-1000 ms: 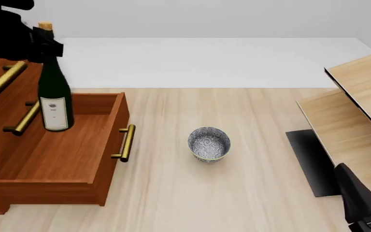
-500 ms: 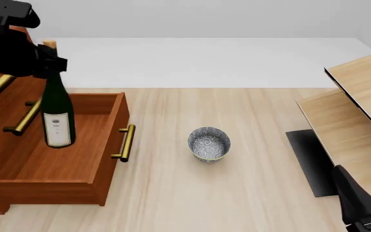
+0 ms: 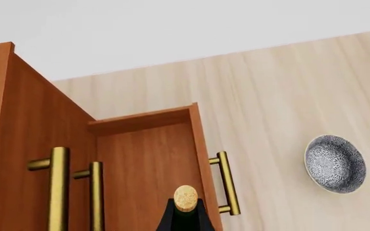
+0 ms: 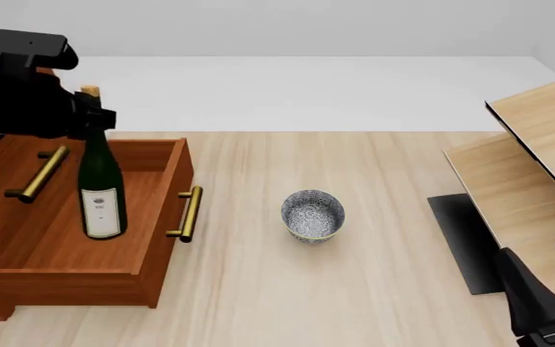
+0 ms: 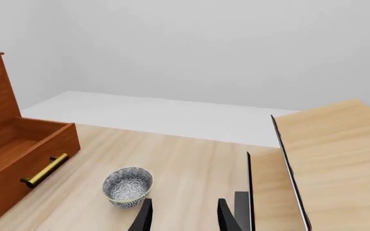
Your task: Put the wine bottle in the bottom drawer of the cabinet.
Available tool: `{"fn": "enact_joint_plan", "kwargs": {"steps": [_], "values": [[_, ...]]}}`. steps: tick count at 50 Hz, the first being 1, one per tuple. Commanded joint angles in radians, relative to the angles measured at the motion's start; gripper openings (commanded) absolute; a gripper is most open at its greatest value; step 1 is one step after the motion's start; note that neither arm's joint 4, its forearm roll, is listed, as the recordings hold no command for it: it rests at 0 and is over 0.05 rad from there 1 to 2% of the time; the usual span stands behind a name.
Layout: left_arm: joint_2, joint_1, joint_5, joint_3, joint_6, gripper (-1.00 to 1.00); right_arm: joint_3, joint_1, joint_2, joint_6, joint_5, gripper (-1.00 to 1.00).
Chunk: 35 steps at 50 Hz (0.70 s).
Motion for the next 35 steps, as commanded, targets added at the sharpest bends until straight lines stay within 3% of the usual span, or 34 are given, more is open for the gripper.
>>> {"fn": "enact_joint_plan", "kwargs": {"steps": [1,35], "values": [[-0.001,-0.008,-0.029,0.036,-0.012,-1.0,0.001,-0.002,0.0,0.0,0.001,1.0],[0.011,-0.006,-0.07,0.092,-0.05,-1.0,0.015,0.002,0.0,0.0,0.0,1.0]]}}
